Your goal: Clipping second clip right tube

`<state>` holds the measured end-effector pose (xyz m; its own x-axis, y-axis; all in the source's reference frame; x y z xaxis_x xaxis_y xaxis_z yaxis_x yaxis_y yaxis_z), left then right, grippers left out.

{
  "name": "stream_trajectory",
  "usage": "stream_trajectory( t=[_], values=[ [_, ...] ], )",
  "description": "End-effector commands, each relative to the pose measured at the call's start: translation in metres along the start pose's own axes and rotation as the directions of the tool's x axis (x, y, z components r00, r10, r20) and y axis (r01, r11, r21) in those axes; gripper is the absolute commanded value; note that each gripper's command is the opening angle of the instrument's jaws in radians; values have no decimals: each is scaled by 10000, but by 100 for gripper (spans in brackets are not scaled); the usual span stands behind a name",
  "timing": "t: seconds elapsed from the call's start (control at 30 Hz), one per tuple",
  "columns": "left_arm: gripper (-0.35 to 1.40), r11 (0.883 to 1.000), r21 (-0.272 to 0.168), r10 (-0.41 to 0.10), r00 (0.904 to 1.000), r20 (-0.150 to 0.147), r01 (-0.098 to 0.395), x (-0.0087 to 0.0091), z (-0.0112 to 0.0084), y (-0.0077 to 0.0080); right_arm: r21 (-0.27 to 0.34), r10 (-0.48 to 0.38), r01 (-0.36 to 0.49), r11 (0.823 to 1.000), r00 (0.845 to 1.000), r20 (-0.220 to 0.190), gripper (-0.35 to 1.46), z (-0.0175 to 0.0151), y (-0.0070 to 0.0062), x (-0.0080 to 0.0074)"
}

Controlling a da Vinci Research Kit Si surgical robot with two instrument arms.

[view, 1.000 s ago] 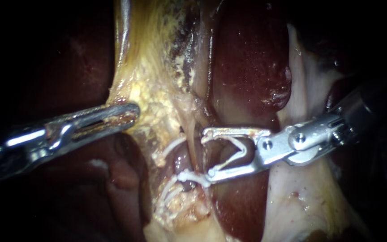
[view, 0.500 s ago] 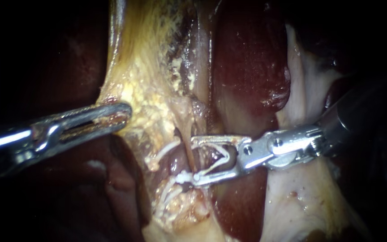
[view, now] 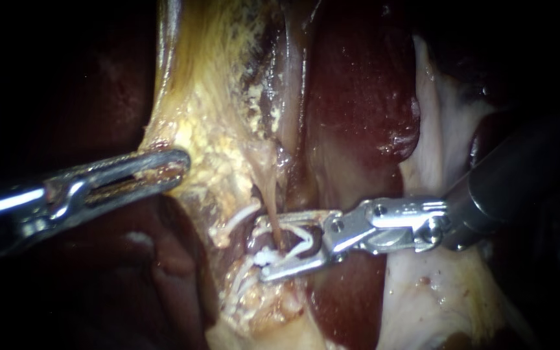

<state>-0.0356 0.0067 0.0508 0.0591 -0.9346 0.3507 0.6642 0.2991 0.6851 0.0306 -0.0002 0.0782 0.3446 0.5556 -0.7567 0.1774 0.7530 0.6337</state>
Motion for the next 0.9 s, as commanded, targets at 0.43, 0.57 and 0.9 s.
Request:
stream_trajectory(
  t=[0.43,0.57,0.9],
  values=[
    [-35,10000,-8,3,10000,5,-3,1,1,0,-209,2012,-2011,9793,9796,4,-35,-13,-3,-2],
    [-35,10000,-9,3,10000,6,-3,1,1,0,-217,2128,-2127,9769,9771,25,-35,-12,-3,-2],
    [-35,10000,-2,7,10000,3,-7,1,2,1,-217,2249,-2248,9742,9744,15,-35,-13,-3,-2]
  ],
)
